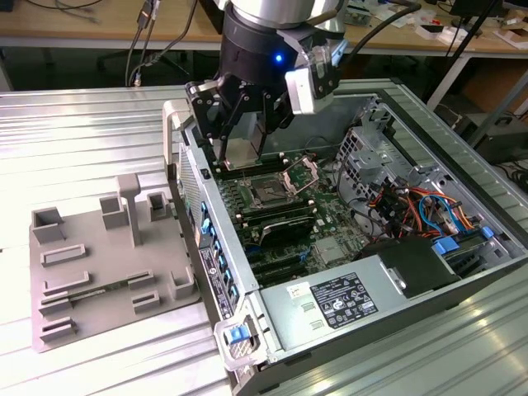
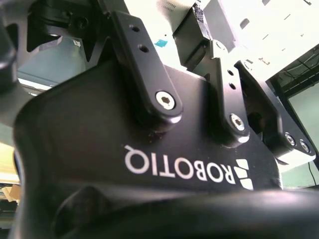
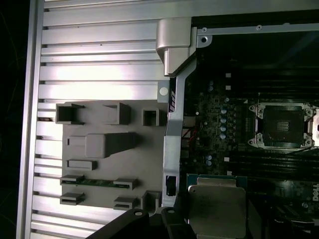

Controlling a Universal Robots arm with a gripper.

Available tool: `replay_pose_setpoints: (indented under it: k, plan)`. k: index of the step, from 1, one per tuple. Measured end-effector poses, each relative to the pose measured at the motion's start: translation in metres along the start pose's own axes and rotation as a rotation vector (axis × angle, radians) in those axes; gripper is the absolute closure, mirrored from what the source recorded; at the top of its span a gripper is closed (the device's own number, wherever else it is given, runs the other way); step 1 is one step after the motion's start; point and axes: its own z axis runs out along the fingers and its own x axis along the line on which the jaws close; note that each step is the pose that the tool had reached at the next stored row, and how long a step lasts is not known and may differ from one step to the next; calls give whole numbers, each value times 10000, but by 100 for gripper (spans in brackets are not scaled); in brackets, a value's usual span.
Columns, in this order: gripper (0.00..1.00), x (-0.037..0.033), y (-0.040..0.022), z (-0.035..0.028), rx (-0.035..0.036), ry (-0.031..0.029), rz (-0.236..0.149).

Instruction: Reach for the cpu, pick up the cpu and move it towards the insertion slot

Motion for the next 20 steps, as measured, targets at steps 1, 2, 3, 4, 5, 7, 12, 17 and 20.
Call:
replay_pose_setpoints:
  k: [1,2,3,4,5,7,12,17,20]
  plan:
    - [45,-2,0,0,1,0,-1]
    - [45,-6,0,0,1,0,-1]
    - [45,-10,-1,1,1,0,-1]
    - [45,-14,-1,1,1,0,-1]
    - [45,-17,-1,2,0,0,-1]
    - [45,-20,-1,3,1,0,1]
    - [45,-42,-2,10,0,0,0]
    - [45,-83,-5,14,0,0,-1]
    - [45,-113,-7,18,0,-1,0]
